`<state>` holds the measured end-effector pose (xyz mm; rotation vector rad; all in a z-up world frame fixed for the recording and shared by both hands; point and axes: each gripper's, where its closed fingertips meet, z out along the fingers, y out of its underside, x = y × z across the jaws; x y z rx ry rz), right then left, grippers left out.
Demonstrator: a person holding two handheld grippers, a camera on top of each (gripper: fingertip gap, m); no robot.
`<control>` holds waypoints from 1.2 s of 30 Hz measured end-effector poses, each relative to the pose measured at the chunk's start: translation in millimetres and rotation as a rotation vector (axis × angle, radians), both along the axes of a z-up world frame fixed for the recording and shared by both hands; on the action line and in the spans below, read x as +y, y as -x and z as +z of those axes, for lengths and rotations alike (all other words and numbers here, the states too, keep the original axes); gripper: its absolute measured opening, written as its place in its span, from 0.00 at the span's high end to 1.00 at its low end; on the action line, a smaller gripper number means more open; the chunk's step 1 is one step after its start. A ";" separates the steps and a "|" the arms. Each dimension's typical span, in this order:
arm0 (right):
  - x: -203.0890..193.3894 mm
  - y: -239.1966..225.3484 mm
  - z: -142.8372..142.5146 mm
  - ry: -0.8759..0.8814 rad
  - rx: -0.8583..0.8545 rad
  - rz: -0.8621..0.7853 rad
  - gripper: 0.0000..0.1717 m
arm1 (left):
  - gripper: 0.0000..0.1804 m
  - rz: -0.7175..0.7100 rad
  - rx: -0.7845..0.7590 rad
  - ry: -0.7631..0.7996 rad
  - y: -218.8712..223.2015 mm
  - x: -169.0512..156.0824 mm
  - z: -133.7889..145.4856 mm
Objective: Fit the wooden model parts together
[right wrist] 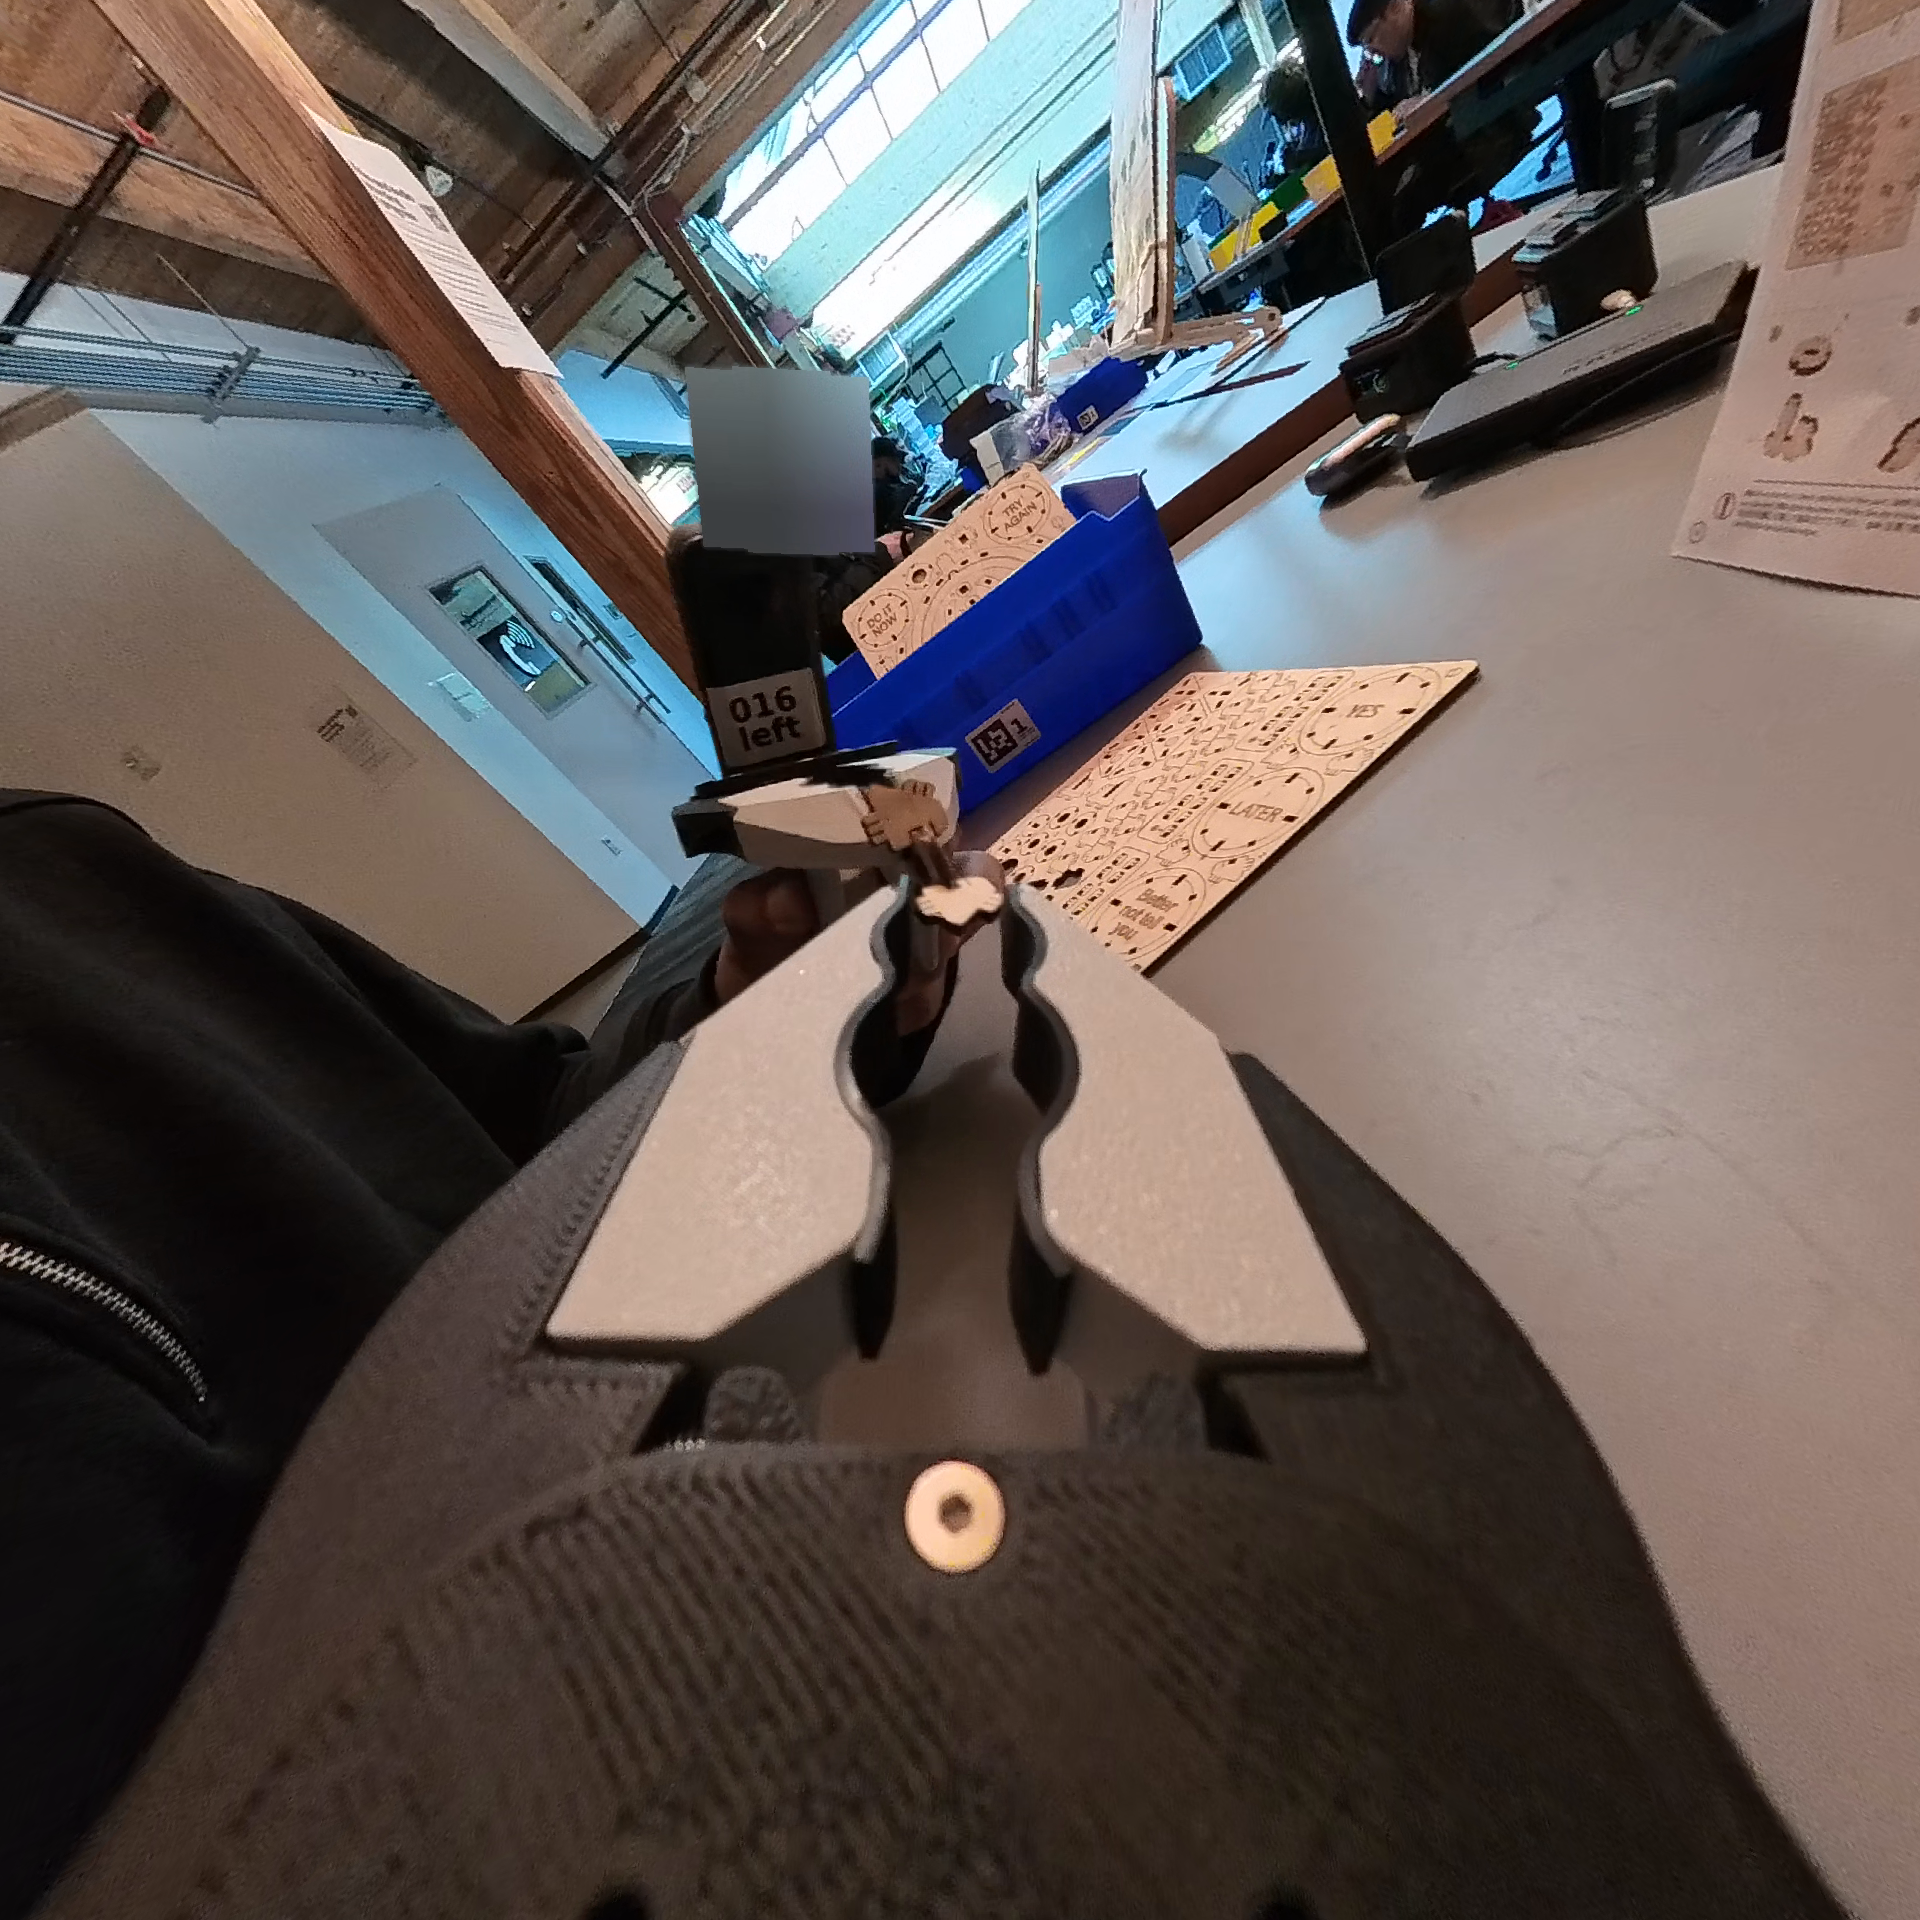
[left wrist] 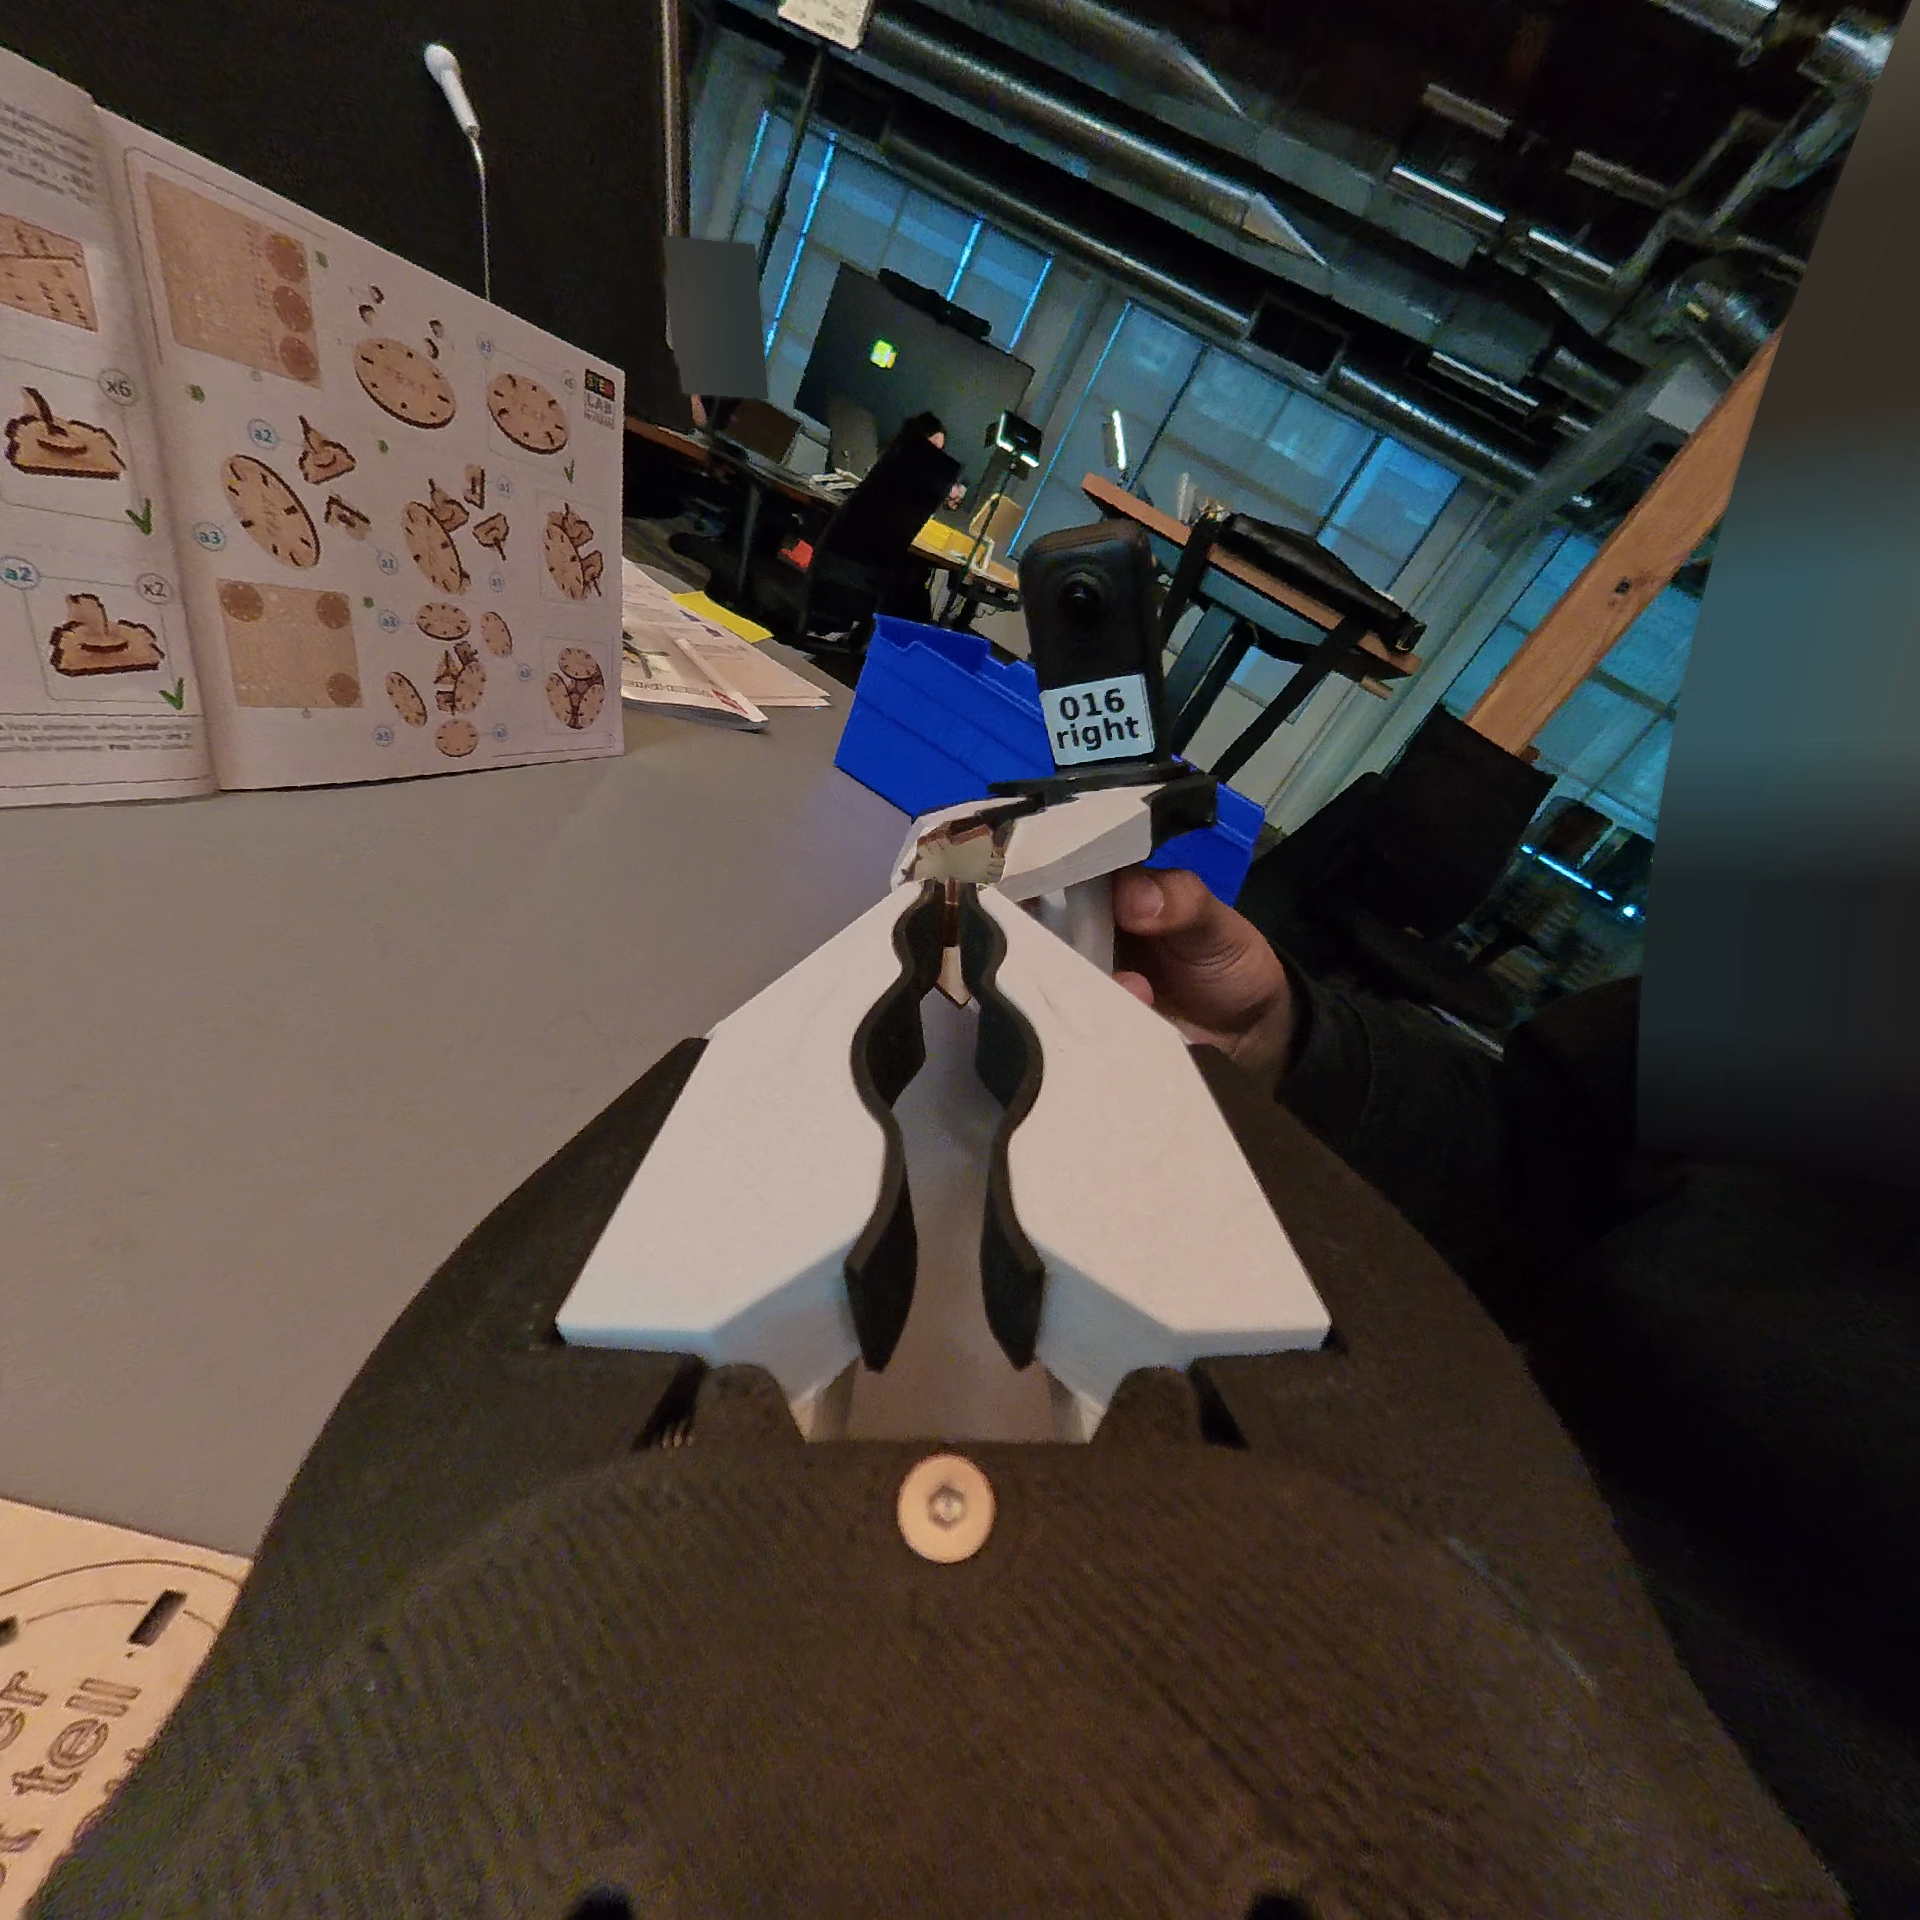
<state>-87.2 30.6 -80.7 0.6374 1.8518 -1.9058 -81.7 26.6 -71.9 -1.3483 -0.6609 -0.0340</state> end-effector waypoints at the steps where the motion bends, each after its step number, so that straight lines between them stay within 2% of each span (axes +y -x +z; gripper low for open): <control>1: 0.1 0.0 0.0 0.002 -0.004 -0.001 0.92 | 1.00 -0.003 0.002 -0.002 -0.6 0.4 0.5; 9: 0.1 -0.1 1.9 0.026 -0.040 -0.001 0.92 | 1.00 0.008 0.009 -0.015 0.0 0.5 2.9; 17: -0.7 2.0 1.0 0.146 -0.231 0.005 0.92 | 1.00 0.038 0.005 -0.019 2.5 -0.1 2.8; 22: 0.4 2.9 1.7 0.125 -0.196 -0.013 0.92 | 1.00 0.038 0.002 -0.018 2.4 0.5 2.2; 26: 0.8 2.6 3.0 0.162 -0.231 -0.005 0.92 | 1.00 0.036 0.001 -0.029 2.0 0.3 3.3; 36: 0.3 -0.9 7.0 0.149 -0.159 -0.003 0.92 | 1.00 0.036 0.030 -0.043 0.0 0.0 8.2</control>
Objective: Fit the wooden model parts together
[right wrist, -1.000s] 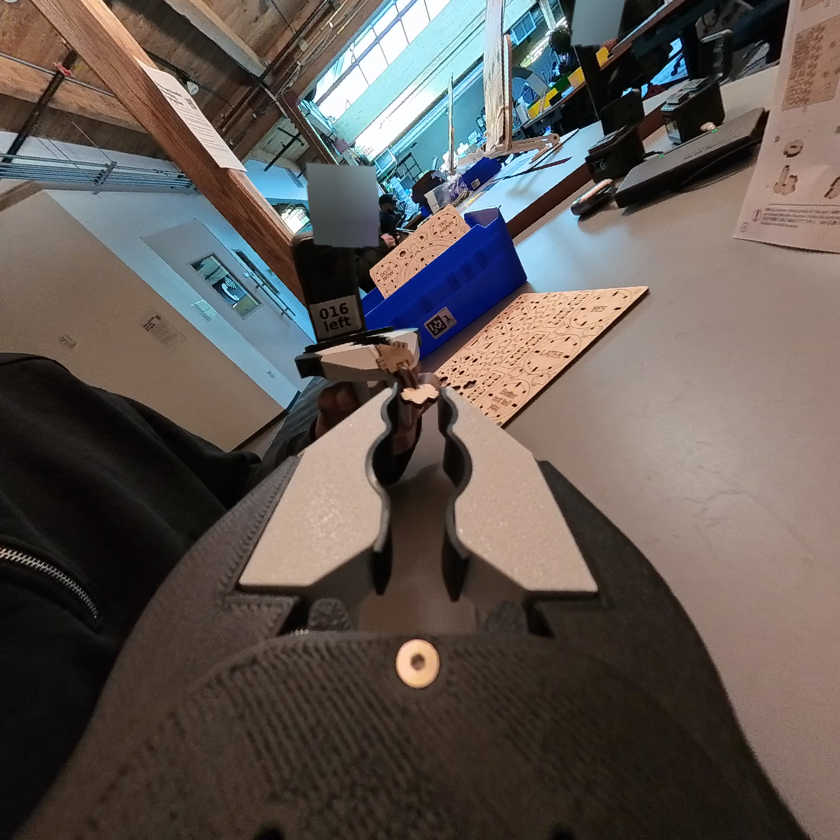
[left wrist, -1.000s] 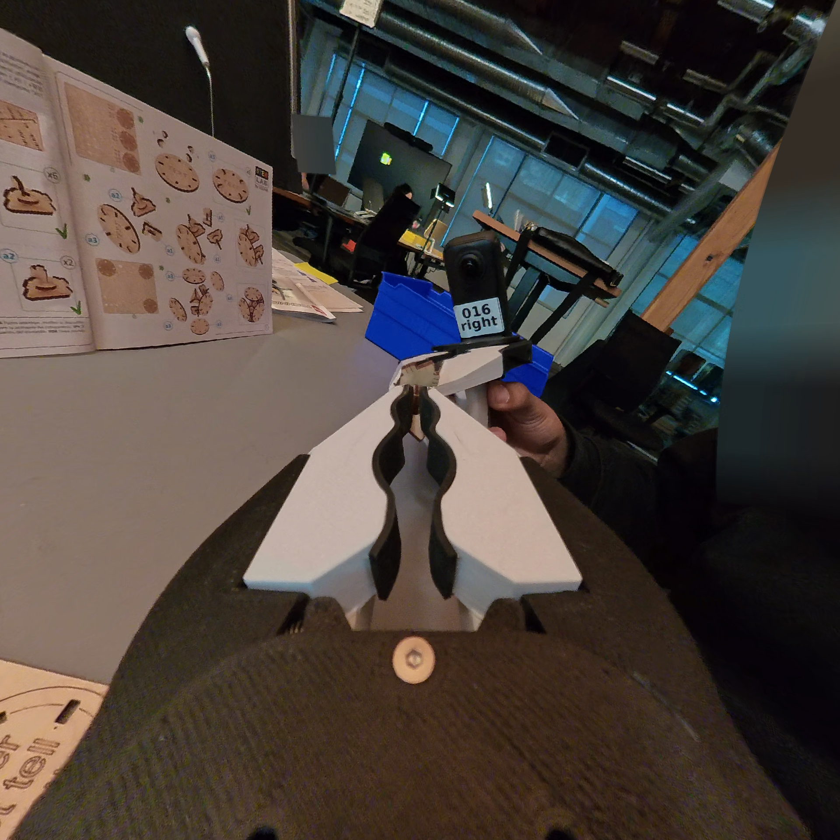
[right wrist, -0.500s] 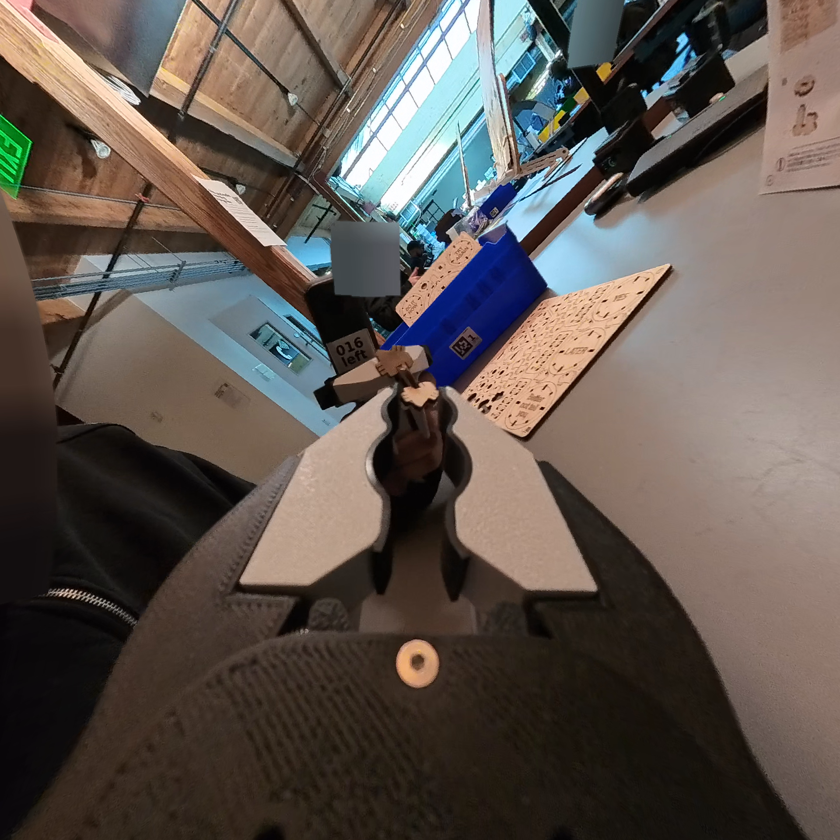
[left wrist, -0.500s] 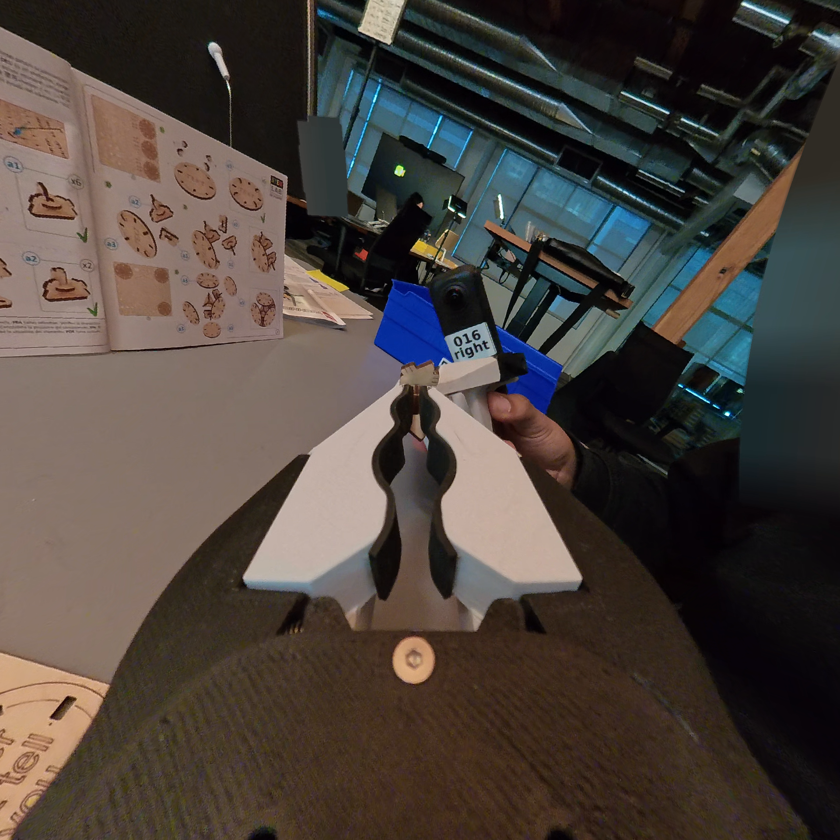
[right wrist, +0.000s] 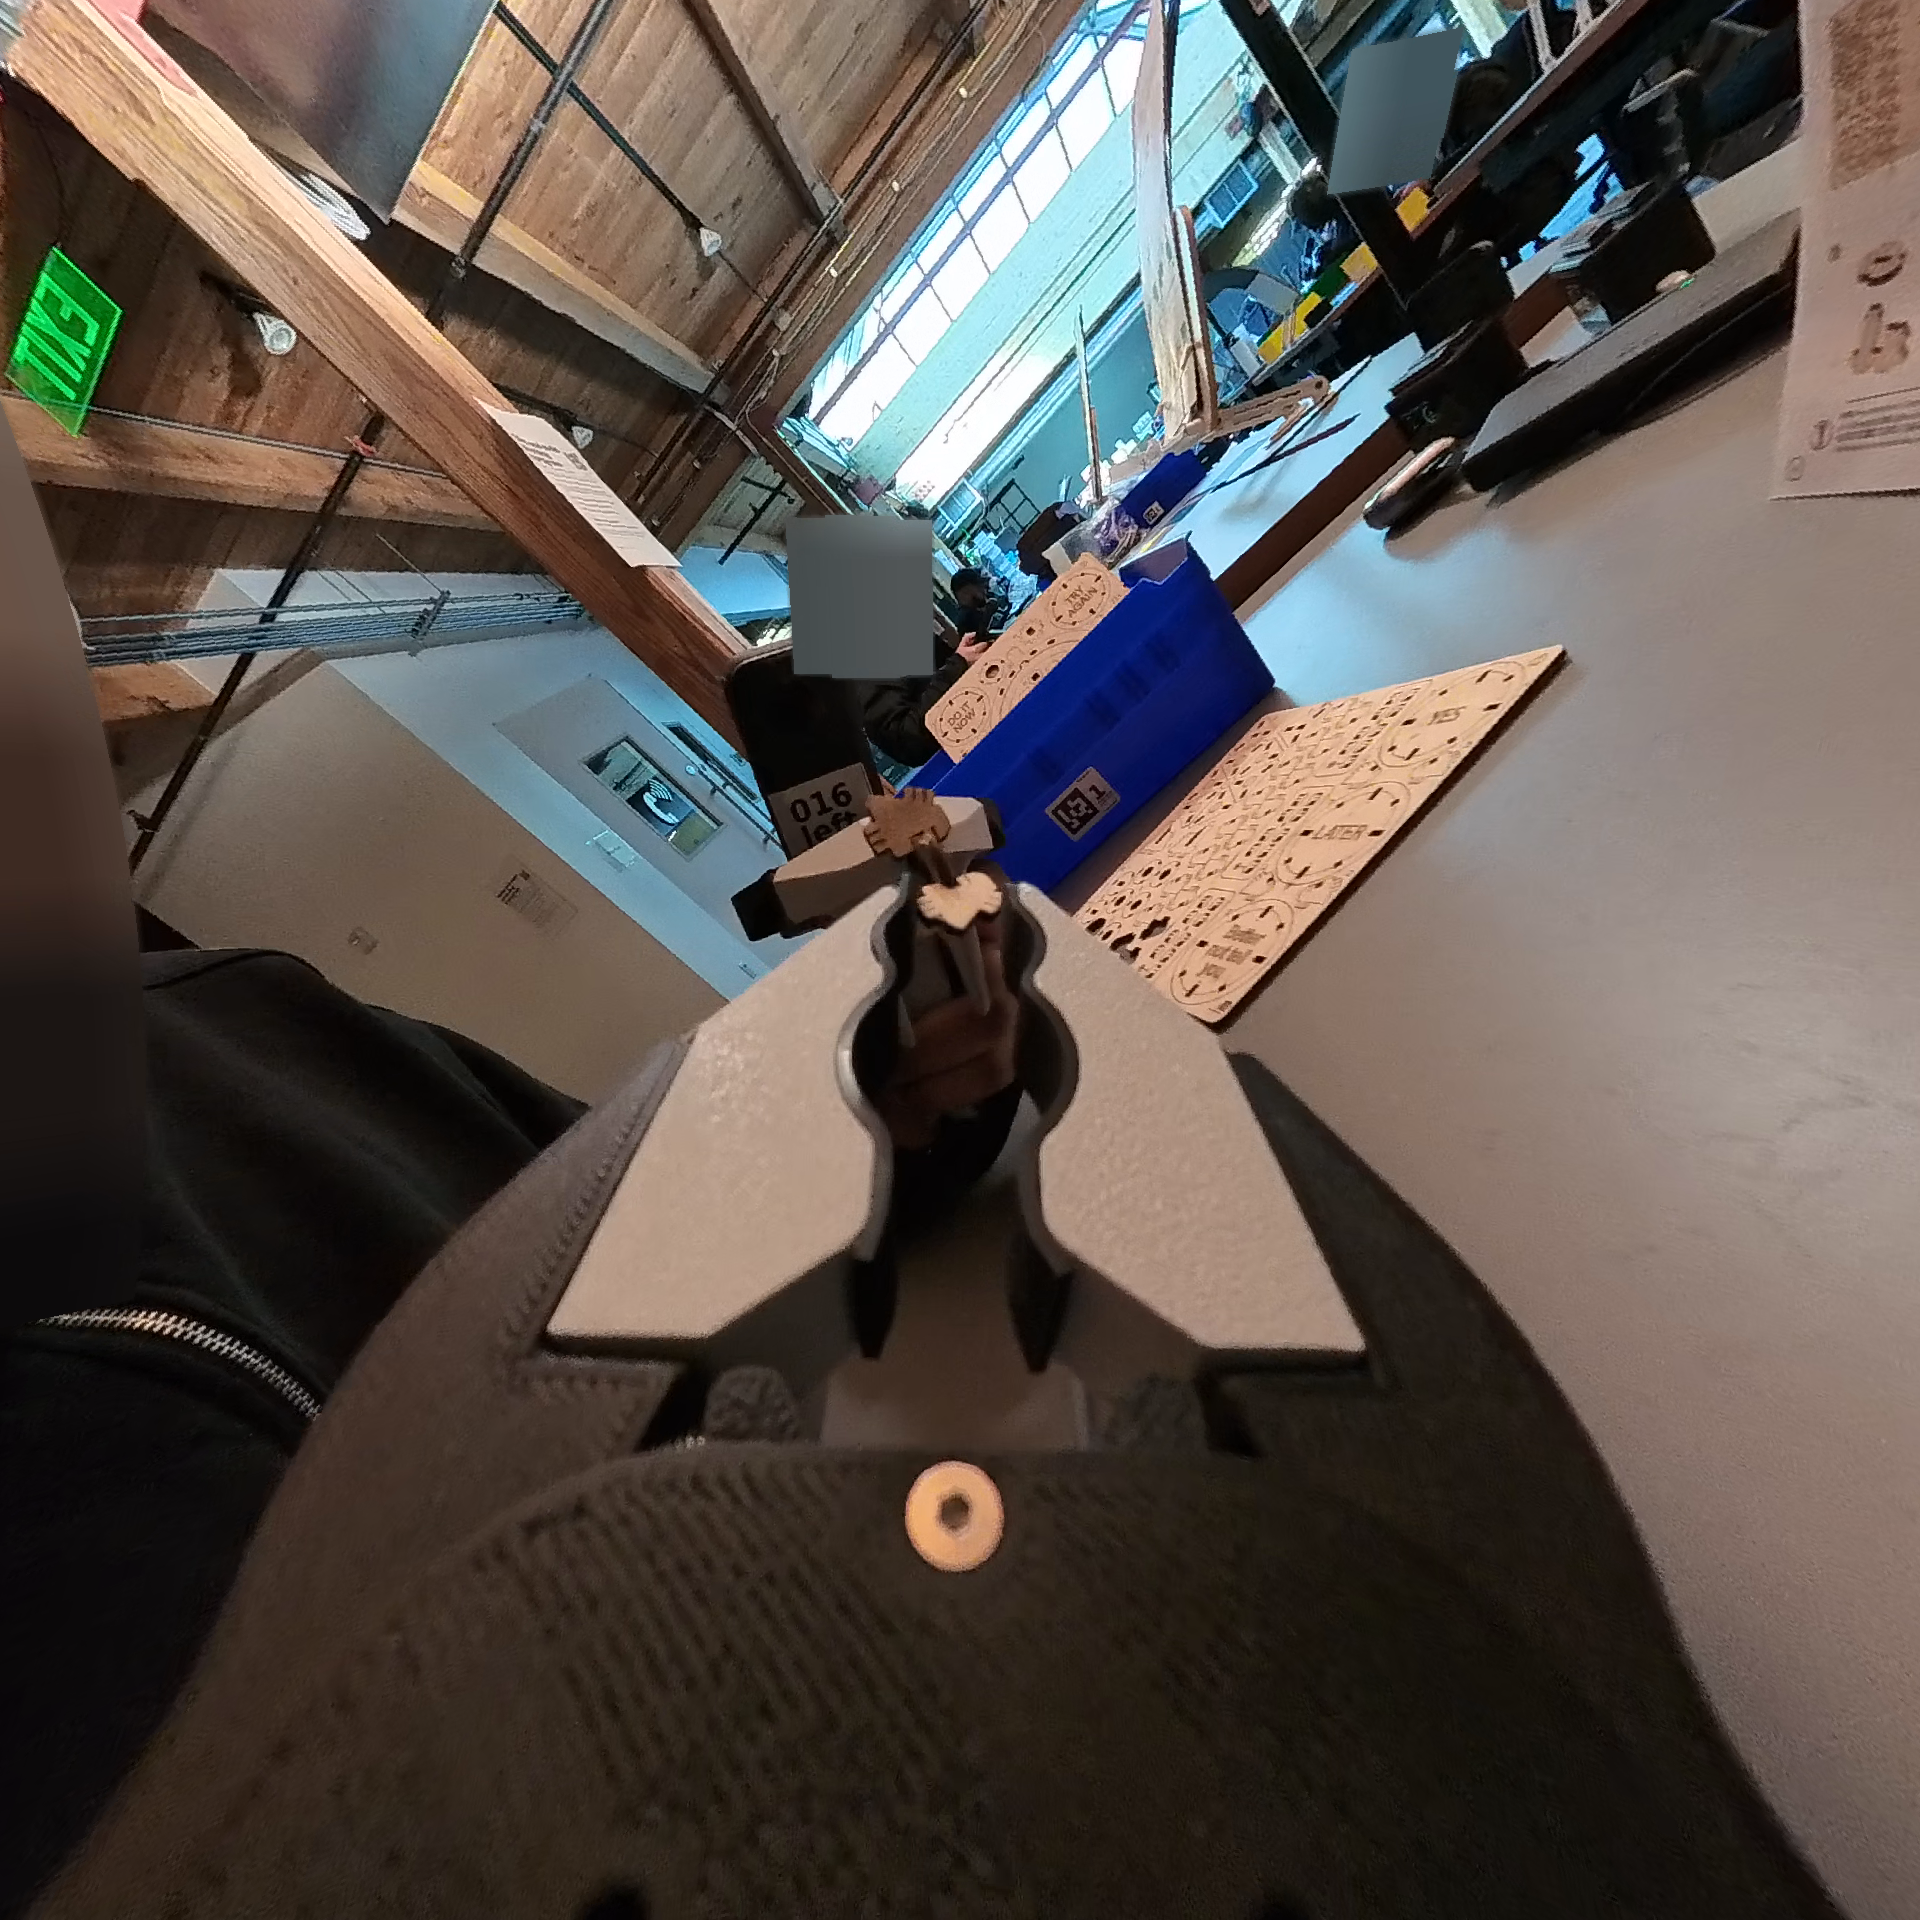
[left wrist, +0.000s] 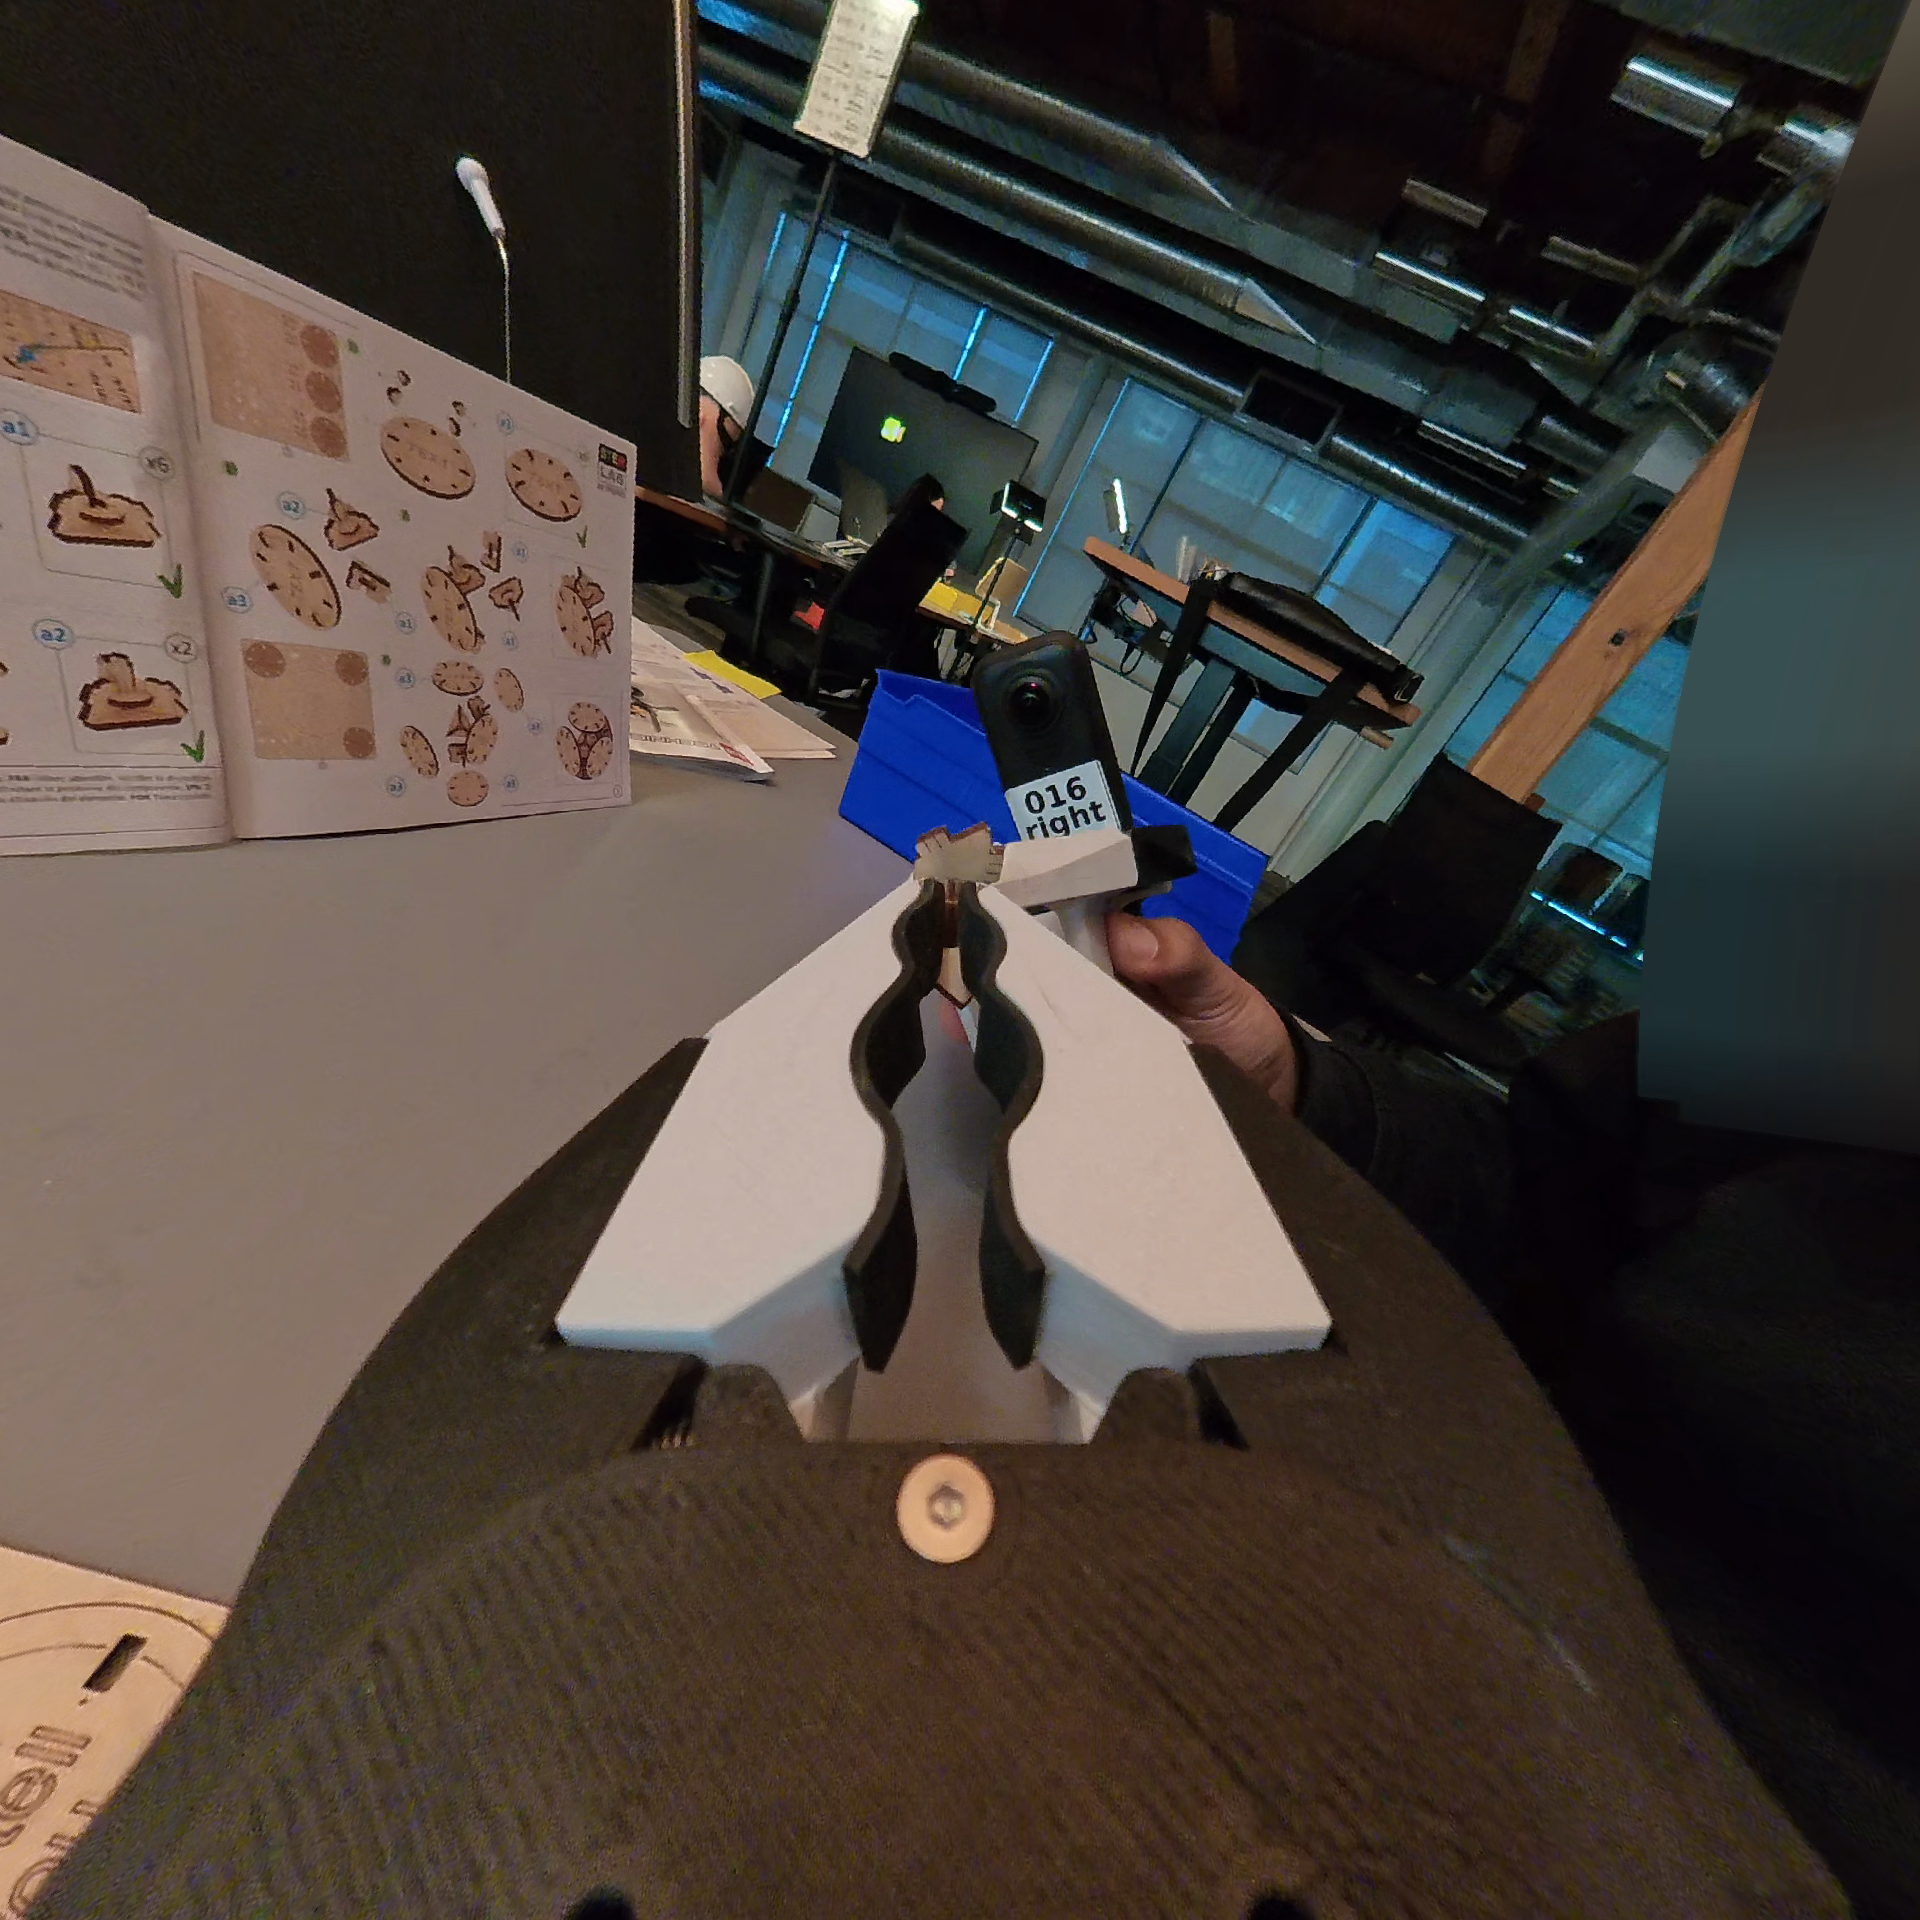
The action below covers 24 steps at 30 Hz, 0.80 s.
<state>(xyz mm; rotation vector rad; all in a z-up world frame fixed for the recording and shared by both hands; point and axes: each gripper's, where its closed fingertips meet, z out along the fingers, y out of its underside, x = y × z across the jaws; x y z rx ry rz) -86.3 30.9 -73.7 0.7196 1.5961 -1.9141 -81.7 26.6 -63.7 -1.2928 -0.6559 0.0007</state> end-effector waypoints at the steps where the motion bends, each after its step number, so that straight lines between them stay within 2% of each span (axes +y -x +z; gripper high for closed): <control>1: 0.0 0.3 0.1 -0.001 0.002 -0.002 0.92 | 1.00 0.002 0.005 0.005 0.1 -0.1 0.1; 4: 0.5 1.8 0.4 -0.019 0.031 -0.019 0.92 | 1.00 0.022 0.023 0.016 1.3 0.1 0.4; 7: 3.0 4.2 2.7 -0.043 0.081 -0.051 0.92 | 0.92 0.045 0.027 0.001 3.5 -4.0 2.4; 11: 9.7 9.5 8.0 -0.037 0.105 -0.085 0.92 | 0.88 0.015 0.008 -0.023 3.2 -6.6 2.1; 16: 5.1 3.6 7.4 -0.078 0.152 -0.078 0.92 | 0.90 -0.026 0.032 0.003 -3.1 -0.4 0.7; 20: 0.3 -3.0 7.5 -0.096 0.169 -0.061 0.92 | 0.97 -0.034 0.046 -0.006 -4.8 -2.8 2.6; 24: -0.5 -3.4 6.3 -0.092 0.154 -0.053 0.92 | 0.97 -0.048 0.057 0.009 -6.8 -1.8 1.7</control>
